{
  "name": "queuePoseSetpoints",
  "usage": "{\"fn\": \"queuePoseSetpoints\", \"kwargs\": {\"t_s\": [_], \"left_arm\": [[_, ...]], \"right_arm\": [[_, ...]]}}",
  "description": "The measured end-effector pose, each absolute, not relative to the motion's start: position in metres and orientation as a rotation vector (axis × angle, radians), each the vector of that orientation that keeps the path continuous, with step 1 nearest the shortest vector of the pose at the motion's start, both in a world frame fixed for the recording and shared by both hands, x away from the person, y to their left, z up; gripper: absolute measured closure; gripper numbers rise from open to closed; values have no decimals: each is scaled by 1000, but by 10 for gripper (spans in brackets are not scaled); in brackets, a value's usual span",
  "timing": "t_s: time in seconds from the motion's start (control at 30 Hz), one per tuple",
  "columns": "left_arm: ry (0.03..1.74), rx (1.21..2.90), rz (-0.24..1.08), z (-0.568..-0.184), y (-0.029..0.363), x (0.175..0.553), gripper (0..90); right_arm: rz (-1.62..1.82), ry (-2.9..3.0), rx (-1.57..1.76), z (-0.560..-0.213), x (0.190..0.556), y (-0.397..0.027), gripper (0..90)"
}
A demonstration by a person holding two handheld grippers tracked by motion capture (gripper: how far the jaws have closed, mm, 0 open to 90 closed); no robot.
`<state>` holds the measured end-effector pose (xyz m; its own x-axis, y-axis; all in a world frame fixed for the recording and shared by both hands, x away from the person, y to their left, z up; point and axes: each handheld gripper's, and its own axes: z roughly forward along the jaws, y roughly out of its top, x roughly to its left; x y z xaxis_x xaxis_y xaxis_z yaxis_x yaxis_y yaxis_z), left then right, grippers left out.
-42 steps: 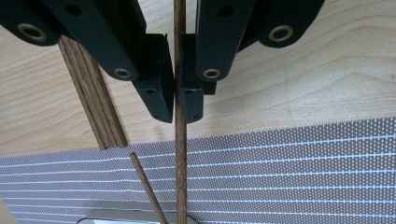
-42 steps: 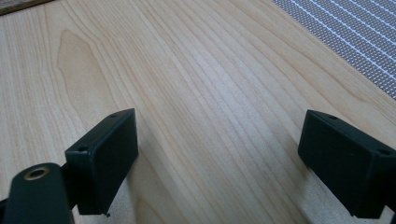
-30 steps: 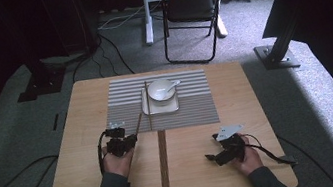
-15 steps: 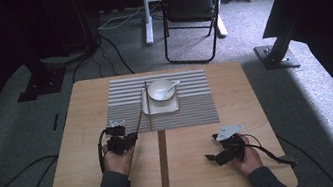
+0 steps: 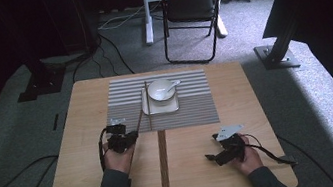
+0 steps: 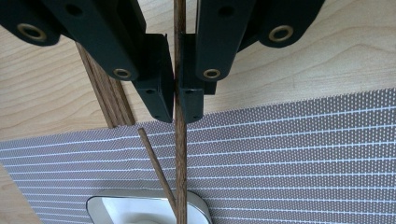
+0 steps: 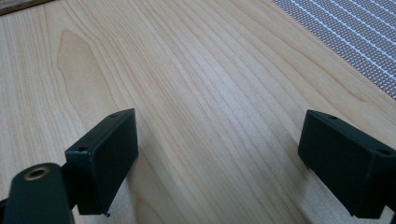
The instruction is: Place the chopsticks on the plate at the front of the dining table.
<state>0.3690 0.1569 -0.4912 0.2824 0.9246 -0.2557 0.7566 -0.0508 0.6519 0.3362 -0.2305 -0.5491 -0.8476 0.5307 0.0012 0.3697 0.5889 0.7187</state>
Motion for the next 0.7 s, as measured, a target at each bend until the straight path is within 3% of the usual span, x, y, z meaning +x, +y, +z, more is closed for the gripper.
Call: {"fn": "queuePoseSetpoints", "kwargs": {"t_s": [0.7], "left_arm": [[1504, 1840, 306, -485, 153, 375, 845]], "right_arm": [[1105, 2605, 750, -549, 336, -231, 116]]}}
